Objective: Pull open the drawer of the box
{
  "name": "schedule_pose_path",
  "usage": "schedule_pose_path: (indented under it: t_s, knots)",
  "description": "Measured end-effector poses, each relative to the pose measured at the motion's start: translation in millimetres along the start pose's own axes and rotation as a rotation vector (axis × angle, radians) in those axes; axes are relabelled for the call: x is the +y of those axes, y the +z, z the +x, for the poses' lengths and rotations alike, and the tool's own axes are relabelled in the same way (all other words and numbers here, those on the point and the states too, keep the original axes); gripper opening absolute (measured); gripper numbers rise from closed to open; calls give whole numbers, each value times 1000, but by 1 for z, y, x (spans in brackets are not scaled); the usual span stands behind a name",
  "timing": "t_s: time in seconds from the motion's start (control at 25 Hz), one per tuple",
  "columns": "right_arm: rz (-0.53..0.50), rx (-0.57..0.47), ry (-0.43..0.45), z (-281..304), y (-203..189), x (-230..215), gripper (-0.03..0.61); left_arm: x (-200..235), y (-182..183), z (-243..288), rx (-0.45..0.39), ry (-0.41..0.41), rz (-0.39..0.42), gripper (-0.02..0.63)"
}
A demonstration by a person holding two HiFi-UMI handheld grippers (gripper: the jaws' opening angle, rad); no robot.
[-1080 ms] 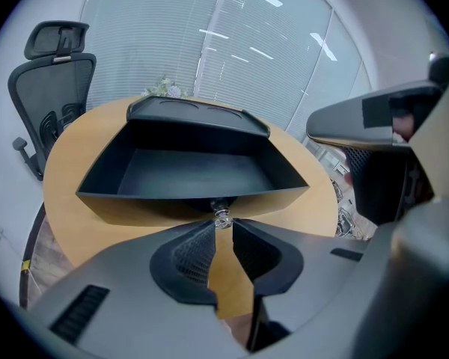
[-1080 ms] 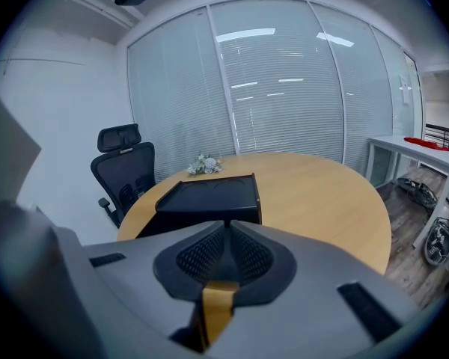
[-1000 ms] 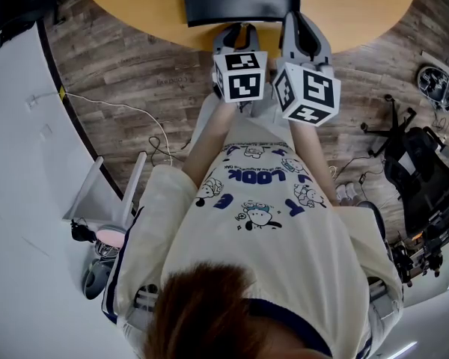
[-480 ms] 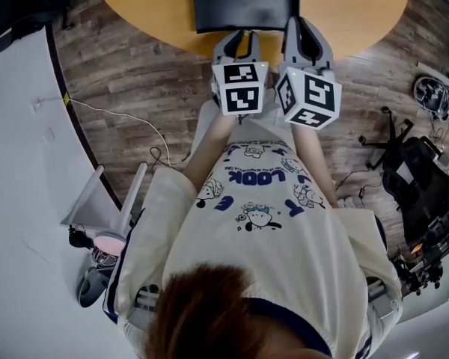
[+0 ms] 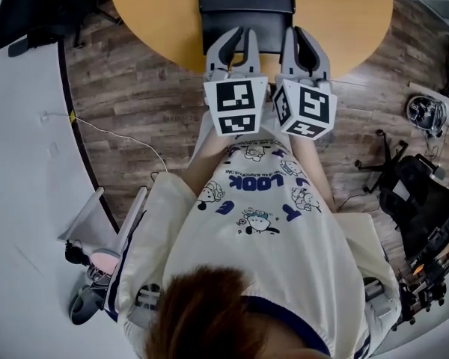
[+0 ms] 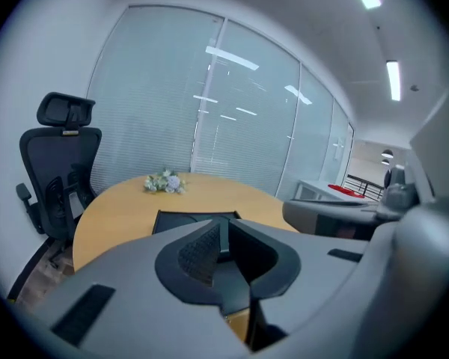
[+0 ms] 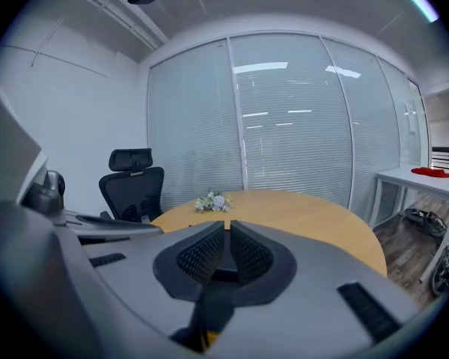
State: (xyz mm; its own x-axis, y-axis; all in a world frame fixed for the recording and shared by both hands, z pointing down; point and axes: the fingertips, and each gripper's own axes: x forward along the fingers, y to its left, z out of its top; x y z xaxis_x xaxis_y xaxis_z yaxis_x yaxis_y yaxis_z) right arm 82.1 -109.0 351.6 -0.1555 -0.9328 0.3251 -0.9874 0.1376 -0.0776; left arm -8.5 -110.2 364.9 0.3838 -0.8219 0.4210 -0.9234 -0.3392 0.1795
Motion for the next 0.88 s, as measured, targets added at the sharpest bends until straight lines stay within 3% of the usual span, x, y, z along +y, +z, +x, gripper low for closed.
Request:
schedule_pose_path:
  t_s: [0.4,0.88]
  knots:
    - [-10,-109,22,-1,49,5,43,5,72,-14,-172,26,65,43]
    - [-41,-178,69,6,84,31,42,16,108,-26,-257,53,125,43]
